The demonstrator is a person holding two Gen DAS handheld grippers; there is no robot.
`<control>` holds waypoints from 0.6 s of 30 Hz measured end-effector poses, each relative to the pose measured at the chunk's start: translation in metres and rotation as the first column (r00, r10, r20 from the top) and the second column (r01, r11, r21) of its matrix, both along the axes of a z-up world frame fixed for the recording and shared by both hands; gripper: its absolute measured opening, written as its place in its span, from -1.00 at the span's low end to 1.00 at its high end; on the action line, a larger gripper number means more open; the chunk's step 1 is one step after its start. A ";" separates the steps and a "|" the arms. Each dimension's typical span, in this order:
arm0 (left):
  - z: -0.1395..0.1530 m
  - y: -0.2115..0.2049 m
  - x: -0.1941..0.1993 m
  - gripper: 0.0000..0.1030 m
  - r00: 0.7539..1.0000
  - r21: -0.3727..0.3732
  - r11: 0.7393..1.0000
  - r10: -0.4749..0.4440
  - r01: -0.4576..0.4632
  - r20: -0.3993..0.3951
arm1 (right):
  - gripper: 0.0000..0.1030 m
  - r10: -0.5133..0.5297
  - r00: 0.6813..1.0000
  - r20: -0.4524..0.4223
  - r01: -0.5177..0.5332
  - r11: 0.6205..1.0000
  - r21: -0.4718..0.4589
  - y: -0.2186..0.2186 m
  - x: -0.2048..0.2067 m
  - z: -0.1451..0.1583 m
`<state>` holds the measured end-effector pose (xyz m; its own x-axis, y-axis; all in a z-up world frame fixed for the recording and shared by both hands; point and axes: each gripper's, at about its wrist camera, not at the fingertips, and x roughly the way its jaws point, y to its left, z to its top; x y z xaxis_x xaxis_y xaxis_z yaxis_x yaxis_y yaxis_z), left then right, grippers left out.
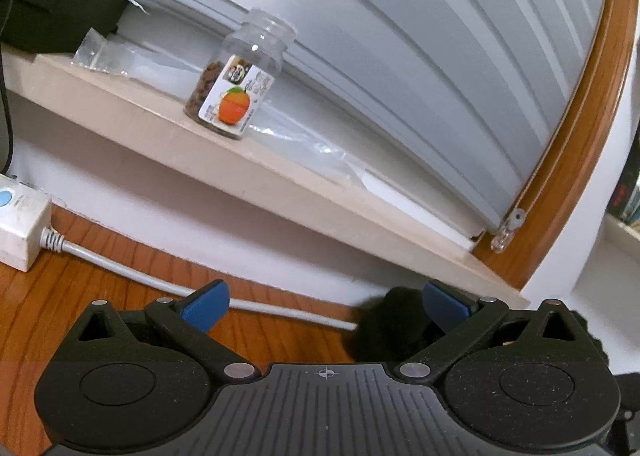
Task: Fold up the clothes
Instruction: 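Close the right gripper on the black garment and lift it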
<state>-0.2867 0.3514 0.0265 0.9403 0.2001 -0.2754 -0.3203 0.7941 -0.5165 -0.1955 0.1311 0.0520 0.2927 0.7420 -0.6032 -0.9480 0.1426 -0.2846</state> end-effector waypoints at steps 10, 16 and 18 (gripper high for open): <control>-0.001 0.000 0.001 1.00 1.000 0.002 1.000 -0.004 0.004 -0.019 | -0.10 0.057 0.993 0.104 -0.053 0.998 -0.041 0.012 -0.042 0.007; -0.001 0.000 0.002 1.00 1.000 0.007 1.000 -0.011 0.011 -0.030 | -0.10 0.086 0.987 0.134 -0.073 0.992 -0.103 0.018 -0.057 -0.013; -0.002 -0.001 0.004 1.00 0.999 0.011 1.000 -0.012 0.013 -0.038 | -0.09 0.091 0.984 0.150 -0.072 0.989 -0.129 0.020 -0.059 -0.021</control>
